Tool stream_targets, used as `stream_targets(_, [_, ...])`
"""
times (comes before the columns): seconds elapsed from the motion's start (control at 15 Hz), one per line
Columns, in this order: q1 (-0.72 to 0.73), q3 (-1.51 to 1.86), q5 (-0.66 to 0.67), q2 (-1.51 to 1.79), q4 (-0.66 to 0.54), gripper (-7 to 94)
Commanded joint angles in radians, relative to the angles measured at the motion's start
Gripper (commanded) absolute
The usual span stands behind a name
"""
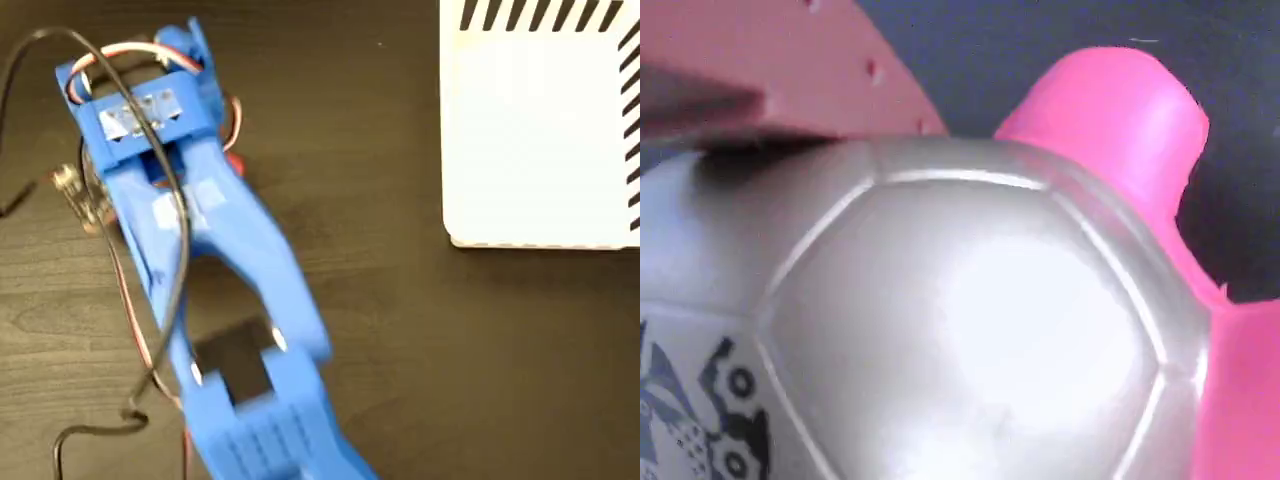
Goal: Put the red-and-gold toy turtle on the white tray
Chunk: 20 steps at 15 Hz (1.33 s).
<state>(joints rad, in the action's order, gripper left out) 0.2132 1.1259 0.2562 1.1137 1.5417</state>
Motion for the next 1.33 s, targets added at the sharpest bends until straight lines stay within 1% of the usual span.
stream_targets(0.0, [0.014,-0.078,-0.067,0.321,0.066,0])
stream_targets(0.13, [0.041,-0.074,-0.115,0.434,0.109,0])
stream_targets(0.33, [0.044,-0.011,-0.143,0.525,0.114,0])
stream_targets(0.4, [0.006,0.006,-0.132,0.541,0.114,0])
stream_targets(0.47, [-0.063,0.003,-0.107,0.545,0.114,0])
stream_targets(0.67, [-0.348,-0.072,-0.031,0.502,0.120,0])
stream_targets(0.73, [-0.437,-0.092,-0.028,0.474,0.117,0])
stream_targets(0.87, [-0.572,-0.149,-0.069,0.396,0.094,0])
stream_targets(1.0, [-0.632,-0.213,-0.106,0.330,0.078,0])
stream_targets(1.27, [-0.695,-0.385,-0.169,0.129,0.077,0])
